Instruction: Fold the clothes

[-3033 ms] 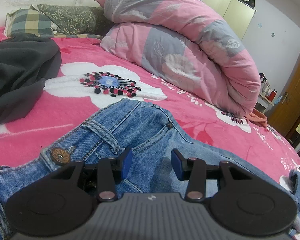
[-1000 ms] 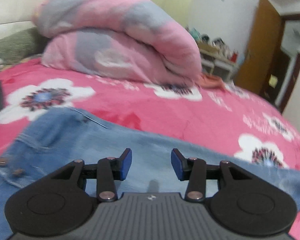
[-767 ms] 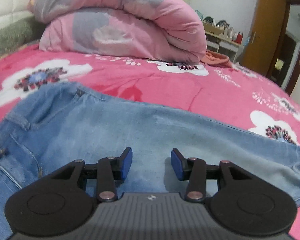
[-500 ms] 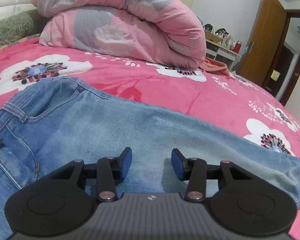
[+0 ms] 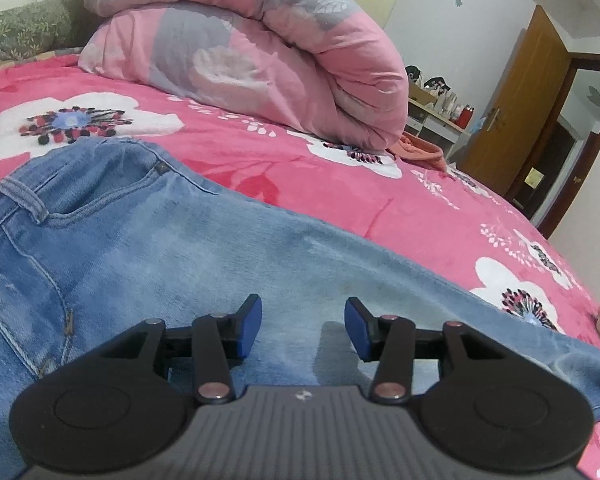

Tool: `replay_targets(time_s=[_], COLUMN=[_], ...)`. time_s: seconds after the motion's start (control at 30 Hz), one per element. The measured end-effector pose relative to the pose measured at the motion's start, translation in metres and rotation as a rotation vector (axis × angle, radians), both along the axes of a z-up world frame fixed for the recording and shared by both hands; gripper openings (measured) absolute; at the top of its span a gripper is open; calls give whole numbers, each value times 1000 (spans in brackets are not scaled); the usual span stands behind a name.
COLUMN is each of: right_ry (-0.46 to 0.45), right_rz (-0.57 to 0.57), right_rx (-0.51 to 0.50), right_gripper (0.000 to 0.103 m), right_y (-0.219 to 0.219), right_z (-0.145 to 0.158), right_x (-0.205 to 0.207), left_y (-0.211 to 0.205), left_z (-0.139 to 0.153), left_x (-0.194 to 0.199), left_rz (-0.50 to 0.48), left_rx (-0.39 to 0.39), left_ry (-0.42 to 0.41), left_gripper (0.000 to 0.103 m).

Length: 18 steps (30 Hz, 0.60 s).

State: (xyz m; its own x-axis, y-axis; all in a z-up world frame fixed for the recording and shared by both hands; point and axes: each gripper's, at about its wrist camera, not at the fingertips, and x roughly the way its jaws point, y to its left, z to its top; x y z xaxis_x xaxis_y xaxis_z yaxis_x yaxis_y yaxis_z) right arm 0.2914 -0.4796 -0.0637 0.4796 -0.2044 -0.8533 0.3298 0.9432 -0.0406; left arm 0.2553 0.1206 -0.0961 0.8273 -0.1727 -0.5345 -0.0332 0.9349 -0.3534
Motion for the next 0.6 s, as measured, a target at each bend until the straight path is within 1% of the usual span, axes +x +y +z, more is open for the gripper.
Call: replay_targets(time_s=[0.03,0.07,0.1,0.13,0.2,0.23,0.27,0.3,0.4,0.43,0.47,0.5,0.6], right_ry=[20,41,39,38,8,-16,-39,-71,-242,-291,-320,-341,-306], right_rz=[15,21,24,27,37,43,49,58,76,77,79,81,93], right_rx=[15,24,22,19,-10,-33,-56,-87,-313,-388,-444,-493,-557], right_gripper=[82,77,75,71,45,12,6,6,6,6,6,6,6], right_y=[1,2,2,1,7,12,17,22,46,52,56,59,59], right_z=[-4,-8,-10,-12,-7,-2,4,10,42,51,54,56,45], right_x=[2,2,0,-2,-7,-10,-13,-16,-35,-41,-45,-48,-42], left_y=[0,0,0,0,1,1,1,1,1,1,1,1,2], left_z=[0,0,0,0,0,0,0,0,0,0,0,0,0], left_x=[0,0,0,0,0,-1,-1,-1,-1,-1,-1,-1,-1], left_rz=[0,0,1,1,1,2,2,3,5,6,6,6,7], left_rx=[-3,-4,-5,-6,-9,-12,-14,-15,-15,-14,-14,-14,-15], left_ry=[0,-1,-1,-1,-2,-2,-2,-2,-1,-1,-1,-1,-1], left_gripper=[47,47,47,47,47,47,47,47,46,46,46,46,46])
